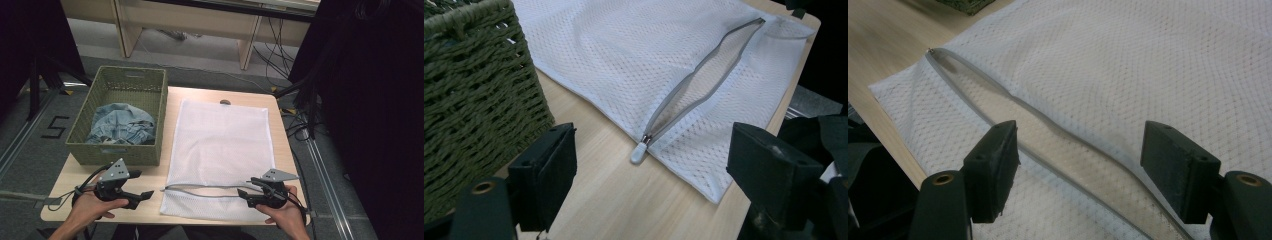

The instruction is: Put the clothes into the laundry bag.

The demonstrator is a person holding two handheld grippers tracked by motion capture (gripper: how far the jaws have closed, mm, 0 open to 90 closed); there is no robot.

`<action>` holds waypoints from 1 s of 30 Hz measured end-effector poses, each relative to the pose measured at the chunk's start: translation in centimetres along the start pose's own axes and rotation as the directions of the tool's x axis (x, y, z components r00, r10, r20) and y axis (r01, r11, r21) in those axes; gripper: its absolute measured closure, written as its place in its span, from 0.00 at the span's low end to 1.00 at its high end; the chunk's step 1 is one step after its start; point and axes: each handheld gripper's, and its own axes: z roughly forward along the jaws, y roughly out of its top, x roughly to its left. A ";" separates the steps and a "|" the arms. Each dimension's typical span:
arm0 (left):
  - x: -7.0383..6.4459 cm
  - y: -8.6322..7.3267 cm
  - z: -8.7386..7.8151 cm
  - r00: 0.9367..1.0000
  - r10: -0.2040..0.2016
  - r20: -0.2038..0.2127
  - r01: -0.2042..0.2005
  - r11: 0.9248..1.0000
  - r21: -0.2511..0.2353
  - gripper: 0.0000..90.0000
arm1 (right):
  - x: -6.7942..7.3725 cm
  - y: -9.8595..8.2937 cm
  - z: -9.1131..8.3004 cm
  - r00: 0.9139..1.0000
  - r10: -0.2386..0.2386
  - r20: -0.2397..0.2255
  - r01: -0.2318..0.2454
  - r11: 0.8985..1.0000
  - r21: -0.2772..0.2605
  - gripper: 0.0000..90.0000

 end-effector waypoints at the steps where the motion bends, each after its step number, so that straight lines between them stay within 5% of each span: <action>1: 0.0 0.0 0.0 1.000 -0.018 0.008 0.018 1.000 0.010 0.21 | -0.1 0.0 0.0 1.000 -0.021 0.003 0.021 1.000 0.007 0.36; 17: 0.0 0.0 0.1 0.999 -0.042 0.020 0.041 0.998 0.037 0.19 | 0.2 0.0 0.5 0.999 -0.035 -0.003 0.035 0.999 0.007 0.34; 27: 0.2 0.0 0.1 0.999 -0.044 -0.001 0.044 0.999 0.026 0.16 | 0.2 0.8 2.9 0.995 -0.098 -0.011 0.098 0.993 0.066 0.30; 30: 0.0 -0.1 0.3 0.999 -0.035 0.002 0.035 0.998 0.048 0.16 | 0.2 1.3 4.4 0.988 -0.155 0.002 0.155 0.984 0.085 0.28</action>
